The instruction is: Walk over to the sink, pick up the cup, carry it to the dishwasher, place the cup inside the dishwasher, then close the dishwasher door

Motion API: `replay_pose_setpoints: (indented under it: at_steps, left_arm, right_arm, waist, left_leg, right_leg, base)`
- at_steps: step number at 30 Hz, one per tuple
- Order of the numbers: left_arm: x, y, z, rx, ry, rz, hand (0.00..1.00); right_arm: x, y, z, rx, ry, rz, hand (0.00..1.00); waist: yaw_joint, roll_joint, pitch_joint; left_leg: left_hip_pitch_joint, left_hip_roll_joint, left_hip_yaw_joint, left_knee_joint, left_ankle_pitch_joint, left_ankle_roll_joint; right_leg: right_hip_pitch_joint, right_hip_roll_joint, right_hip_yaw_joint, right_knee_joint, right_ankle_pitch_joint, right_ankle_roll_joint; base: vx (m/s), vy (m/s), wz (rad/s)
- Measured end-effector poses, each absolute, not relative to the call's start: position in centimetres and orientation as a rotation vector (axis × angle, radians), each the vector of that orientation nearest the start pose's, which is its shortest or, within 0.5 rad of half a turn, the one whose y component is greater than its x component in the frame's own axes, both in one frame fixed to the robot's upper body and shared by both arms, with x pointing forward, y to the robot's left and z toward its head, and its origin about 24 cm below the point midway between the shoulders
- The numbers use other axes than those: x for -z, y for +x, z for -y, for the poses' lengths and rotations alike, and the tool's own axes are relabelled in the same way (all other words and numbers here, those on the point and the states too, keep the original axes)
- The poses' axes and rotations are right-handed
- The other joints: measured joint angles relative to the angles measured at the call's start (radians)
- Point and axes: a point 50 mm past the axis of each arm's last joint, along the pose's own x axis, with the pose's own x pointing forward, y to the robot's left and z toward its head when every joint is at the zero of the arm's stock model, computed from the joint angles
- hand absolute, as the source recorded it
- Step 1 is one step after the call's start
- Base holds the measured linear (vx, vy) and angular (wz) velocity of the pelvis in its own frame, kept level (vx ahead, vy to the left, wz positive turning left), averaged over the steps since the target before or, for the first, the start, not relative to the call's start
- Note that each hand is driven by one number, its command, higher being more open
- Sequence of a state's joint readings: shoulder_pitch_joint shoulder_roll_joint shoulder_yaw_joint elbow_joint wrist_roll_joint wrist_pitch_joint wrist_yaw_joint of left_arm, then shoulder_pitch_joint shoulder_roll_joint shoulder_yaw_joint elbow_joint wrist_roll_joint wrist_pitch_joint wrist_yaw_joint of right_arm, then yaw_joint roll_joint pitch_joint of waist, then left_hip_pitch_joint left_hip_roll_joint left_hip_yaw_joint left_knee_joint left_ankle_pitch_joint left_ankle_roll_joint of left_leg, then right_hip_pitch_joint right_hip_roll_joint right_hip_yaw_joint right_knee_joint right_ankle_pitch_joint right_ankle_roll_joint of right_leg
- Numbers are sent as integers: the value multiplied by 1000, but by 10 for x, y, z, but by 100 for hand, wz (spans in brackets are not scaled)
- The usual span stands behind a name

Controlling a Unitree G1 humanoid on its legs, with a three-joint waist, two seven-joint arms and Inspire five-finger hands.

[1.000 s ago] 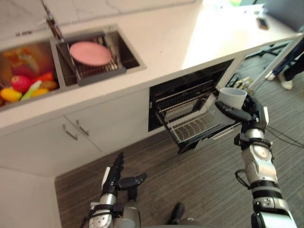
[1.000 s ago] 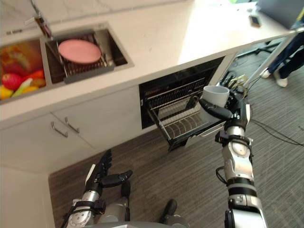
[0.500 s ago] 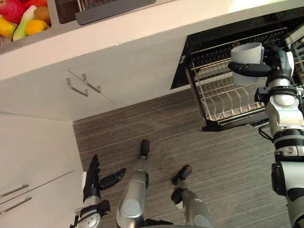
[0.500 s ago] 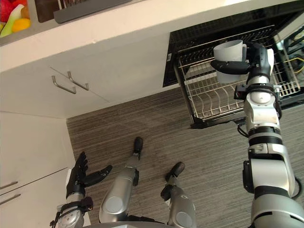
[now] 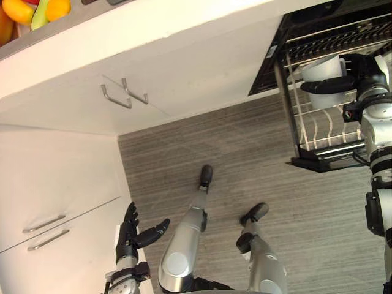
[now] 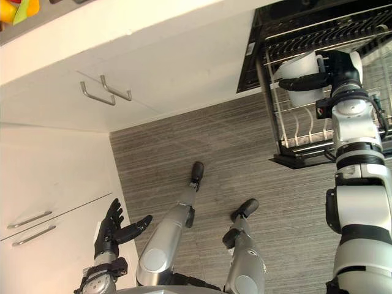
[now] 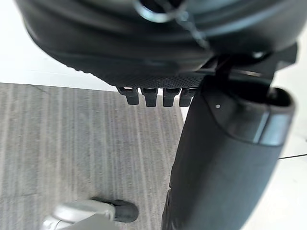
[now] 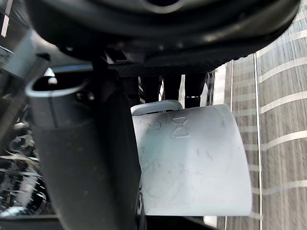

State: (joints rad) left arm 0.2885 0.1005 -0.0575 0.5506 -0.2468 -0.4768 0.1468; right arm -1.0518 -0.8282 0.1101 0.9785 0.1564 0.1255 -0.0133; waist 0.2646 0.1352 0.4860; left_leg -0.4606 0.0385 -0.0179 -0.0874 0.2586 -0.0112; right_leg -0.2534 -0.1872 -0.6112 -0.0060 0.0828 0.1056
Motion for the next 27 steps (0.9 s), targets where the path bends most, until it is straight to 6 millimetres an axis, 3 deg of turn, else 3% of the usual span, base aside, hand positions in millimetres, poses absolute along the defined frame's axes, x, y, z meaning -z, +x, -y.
replay_pose_setpoints:
  at_steps: [1,2,5,8,18,22,27]
  left_arm:
    - [87,136,-193,-302,-89,-363,100]
    - [87,136,-189,-282,-90,-365,100]
    - [87,139,-181,-249,-95,-362,100]
    - [87,143,-180,-242,-95,-360,100]
    - [85,148,-179,-240,-118,-358,100]
    - [84,149,-177,-223,-122,-358,100]
    - [83,150,-185,-255,-121,-362,100]
  right_arm:
    - [-245,370,345,436,-482,14,0]
    - [-251,368,348,440,-501,18,100]
    - [-262,366,353,453,-486,38,100]
    - [-261,365,355,447,-444,37,100]
    - [-256,364,359,433,-384,28,100]
    - [-248,363,361,414,-339,20,100]
    - [-222,355,355,322,-243,75,100]
  waist:
    - [1,3,0]
    - [7,12,-1]
    - [13,31,-3]
    - [15,39,-2]
    - [21,40,-3]
    - [21,40,-3]
    - [0,27,-8]
  left_leg:
    - [-2,-3,0,0,0,0]
    - [-5,-7,-2,0,0,0]
    - [-21,-9,-3,0,3,4]
    - [-22,-9,-5,0,4,5]
    - [-10,-7,-11,0,4,5]
    - [16,-7,-14,0,4,4]
    - [70,0,-11,0,0,2]
  right_leg:
    - [-5,-6,1,10,-5,3]
    - [-14,-12,1,27,-12,6]
    - [-42,-24,3,58,-24,7]
    - [-53,-33,4,88,-40,8]
    - [-55,-43,3,132,-70,7]
    - [-27,-42,1,127,-70,6]
    - [33,-32,2,109,-68,8]
  base:
    - [52,39,6]
    - [49,49,3]
    - [21,38,1]
    - [5,10,0]
    - [5,-3,1]
    - [-5,-7,2]
    - [-36,-16,-1]
